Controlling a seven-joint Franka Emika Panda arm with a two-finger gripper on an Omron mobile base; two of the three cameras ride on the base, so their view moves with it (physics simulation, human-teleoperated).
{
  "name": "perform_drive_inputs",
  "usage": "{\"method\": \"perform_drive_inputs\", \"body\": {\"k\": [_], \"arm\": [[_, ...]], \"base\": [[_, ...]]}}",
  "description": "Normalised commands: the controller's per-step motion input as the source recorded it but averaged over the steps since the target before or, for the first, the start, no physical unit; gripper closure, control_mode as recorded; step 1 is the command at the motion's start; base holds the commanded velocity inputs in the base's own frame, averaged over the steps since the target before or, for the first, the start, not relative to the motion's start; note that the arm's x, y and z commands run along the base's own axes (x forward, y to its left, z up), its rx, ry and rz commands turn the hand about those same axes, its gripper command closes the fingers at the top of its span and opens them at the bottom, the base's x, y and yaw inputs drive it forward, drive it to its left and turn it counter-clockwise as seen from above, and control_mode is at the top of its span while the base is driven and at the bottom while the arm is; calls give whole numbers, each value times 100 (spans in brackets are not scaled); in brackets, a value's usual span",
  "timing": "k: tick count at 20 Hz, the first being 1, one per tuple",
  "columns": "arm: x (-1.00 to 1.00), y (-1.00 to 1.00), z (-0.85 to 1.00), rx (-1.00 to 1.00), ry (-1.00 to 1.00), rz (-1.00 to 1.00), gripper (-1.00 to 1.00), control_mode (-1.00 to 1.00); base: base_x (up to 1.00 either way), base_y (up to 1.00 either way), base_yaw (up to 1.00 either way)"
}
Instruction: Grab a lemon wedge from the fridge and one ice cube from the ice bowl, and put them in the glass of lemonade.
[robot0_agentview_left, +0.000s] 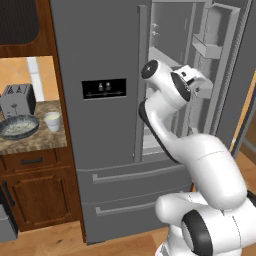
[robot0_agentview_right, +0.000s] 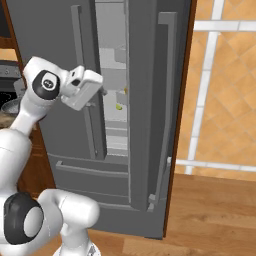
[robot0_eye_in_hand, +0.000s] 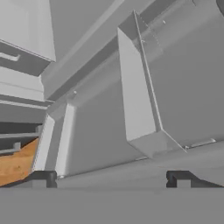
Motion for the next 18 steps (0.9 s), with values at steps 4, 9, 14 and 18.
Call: {"method": "perform_drive_inputs", "body": {"k": [4,9,14,18], "arm": [[6,-2,-5,-12,4,0,-100,-100],[0,-23,-7,-13,7,0,-100,-100],[0,-62,-15,-1,10,0,-100,-100],[0,-72,-3,0,12,0,-100,-100]], "base": [[0,0,0],[0,0,0],[0,0,0],[0,0,0]]}}
